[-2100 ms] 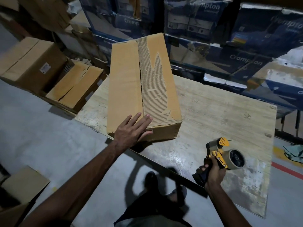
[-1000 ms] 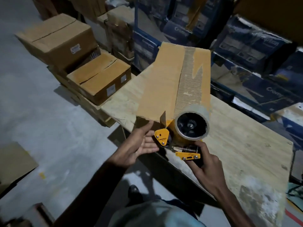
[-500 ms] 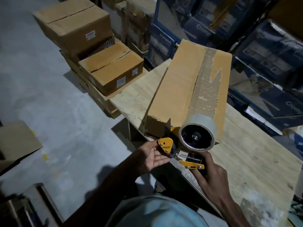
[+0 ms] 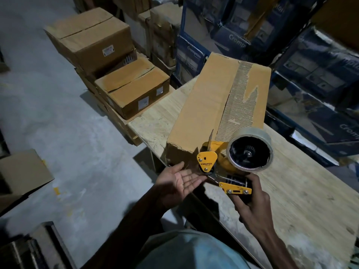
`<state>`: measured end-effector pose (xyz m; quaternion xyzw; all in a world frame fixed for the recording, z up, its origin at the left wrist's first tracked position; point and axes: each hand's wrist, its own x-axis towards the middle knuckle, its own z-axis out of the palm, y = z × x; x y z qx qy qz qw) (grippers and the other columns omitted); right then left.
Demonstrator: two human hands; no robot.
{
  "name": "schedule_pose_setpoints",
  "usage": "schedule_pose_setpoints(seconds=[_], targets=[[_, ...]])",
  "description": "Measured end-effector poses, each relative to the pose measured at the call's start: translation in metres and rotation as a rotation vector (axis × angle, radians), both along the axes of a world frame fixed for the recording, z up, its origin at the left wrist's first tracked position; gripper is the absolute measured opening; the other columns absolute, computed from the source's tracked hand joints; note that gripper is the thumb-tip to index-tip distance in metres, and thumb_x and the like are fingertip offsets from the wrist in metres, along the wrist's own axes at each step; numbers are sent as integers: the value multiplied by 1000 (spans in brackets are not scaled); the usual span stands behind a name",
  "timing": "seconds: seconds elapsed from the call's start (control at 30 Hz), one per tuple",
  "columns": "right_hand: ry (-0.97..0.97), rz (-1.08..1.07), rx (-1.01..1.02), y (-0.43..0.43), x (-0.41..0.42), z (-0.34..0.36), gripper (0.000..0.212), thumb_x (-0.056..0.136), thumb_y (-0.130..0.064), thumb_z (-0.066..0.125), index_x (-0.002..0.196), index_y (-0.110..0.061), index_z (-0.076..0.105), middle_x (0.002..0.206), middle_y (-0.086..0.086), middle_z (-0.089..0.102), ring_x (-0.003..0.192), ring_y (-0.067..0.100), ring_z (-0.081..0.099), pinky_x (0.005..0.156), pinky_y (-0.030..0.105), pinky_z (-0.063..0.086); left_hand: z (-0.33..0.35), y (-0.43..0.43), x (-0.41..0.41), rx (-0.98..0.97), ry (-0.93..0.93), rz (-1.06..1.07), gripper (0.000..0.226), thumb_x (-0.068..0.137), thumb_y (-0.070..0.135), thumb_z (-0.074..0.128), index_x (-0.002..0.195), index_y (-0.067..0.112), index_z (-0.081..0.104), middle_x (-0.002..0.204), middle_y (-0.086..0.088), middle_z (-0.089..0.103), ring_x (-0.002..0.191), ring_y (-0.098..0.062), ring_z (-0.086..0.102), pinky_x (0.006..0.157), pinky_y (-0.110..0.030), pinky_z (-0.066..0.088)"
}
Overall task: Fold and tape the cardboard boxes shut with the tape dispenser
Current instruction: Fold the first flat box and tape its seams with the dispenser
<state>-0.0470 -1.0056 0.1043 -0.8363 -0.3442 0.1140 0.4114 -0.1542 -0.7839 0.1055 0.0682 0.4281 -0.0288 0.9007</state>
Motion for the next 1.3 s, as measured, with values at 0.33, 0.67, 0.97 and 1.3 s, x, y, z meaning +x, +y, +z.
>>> schedule_pose_setpoints(seconds=[0.33,0.67,0.97,1.3], targets=[[40,41,90,-9,10,2,55,81,-41,75,119,-65,43,65,-12,66,44,13,55,43,36,47,-6,-5,7,281,-16,-184,18,102,-2,53,116,-8,62,93,-23,77,79,-22,79,63,-26,62],[-105,257,-98,-16,35,14,38,92,-46,65,127,-51,50,69,-18,62,53,3,51,54,24,43,-13,4,6,766,68,-193,10,97,-7,62,100,-3,70,76,-8,77,63,-13,74,58,-21,60],[-258,385,-115,12,68,30,32,95,-34,58,126,-38,52,90,-34,61,68,-5,54,57,21,41,-1,56,9,1024,86,-251,13,92,-8,67,90,3,74,85,-16,78,64,-14,74,61,-23,62],[-378,357,-228,4,94,33,57,84,-5,80,118,-41,50,92,-37,60,74,3,55,52,28,39,-17,115,6,1126,88,-195,23,86,9,80,107,0,77,89,-19,78,71,-17,77,66,-21,62]])
